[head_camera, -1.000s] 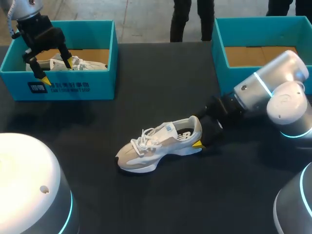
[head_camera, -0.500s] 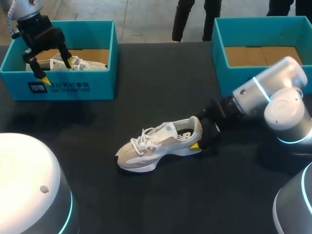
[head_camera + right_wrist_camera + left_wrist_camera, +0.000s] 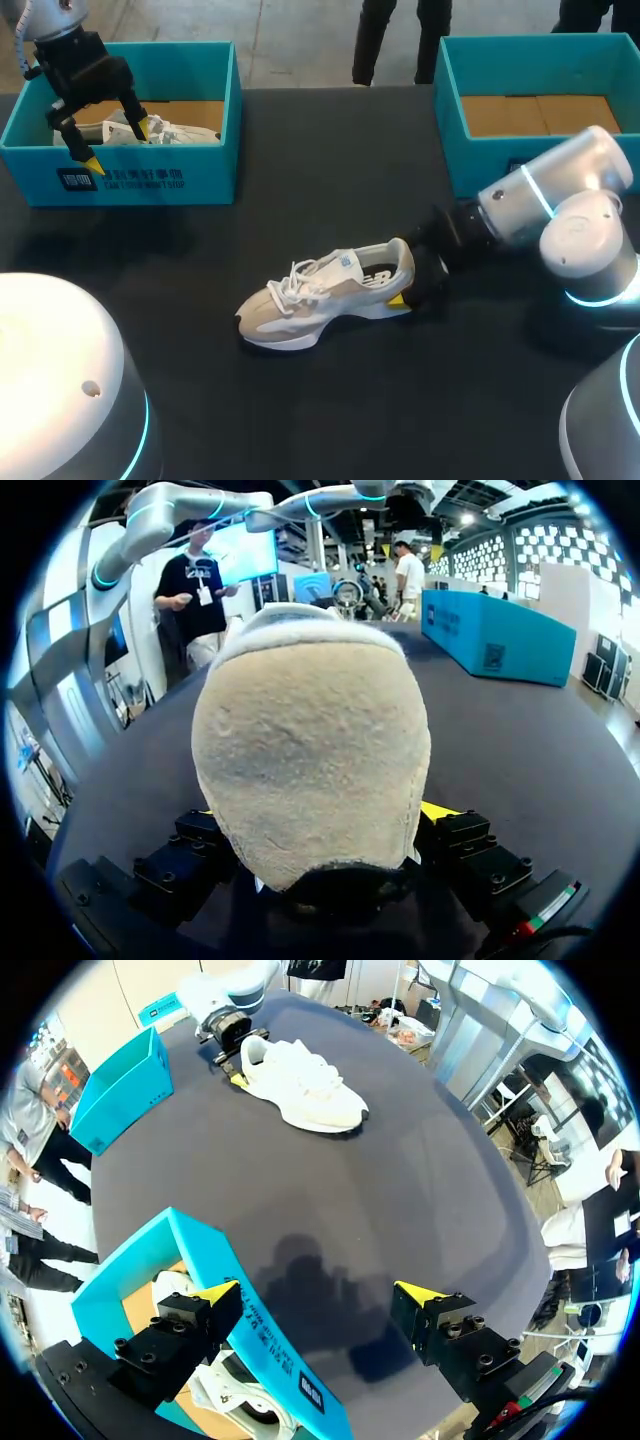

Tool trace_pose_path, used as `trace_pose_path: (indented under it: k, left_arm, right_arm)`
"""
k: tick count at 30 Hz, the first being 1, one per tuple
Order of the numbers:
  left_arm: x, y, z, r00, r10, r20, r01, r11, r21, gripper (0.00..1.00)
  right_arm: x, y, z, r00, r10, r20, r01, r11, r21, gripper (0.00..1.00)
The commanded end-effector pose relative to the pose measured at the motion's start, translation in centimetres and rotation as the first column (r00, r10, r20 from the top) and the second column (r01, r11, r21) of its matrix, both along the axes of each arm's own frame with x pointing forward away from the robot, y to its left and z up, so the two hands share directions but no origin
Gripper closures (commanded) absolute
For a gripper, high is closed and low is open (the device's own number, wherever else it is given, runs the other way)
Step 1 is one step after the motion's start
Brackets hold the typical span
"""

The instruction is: Take the shoe out of the shoebox, open the shoe tongue, remove and reinsert the insole, then place the shoe into the shoebox

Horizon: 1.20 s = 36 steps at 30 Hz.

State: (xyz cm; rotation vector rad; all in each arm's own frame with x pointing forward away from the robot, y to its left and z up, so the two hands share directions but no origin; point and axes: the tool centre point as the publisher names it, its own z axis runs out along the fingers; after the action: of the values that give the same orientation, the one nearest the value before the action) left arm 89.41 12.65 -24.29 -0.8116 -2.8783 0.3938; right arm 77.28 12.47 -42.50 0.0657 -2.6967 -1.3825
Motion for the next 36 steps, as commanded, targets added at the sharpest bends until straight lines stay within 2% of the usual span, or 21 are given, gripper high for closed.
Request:
trace_pose_path:
  k: [1,10,20,36]
  left_arm:
    - [-0.1,0.0,0.0,1.0,0.0,0.003,0.0,1.0,0.0,0.0]
    - [-0.1,0.0,0.0,1.0,0.0,0.003,0.0,1.0,0.0,0.0]
    - [-0.1,0.0,0.0,1.0,0.0,0.003,0.0,1.0,0.0,0.0]
    - [-0.1,0.0,0.0,1.0,0.0,0.003,0.0,1.0,0.0,0.0]
  right_arm:
    - [-0.7,-0.2,0.2,0.999,-0.036,0.026,0.036,0.999,-0.004,1.0]
    - [-1.2,-2.1,1.2,0.985,-0.155,0.071,0.157,0.987,-0.023,1.0]
    - [-1.8,-3.8,1.0,0.973,-0.221,0.069,0.224,0.974,-0.031,1.0]
    - [-1.3,-4.0,-0.1,0.971,-0.233,0.059,0.235,0.971,-0.037,1.0]
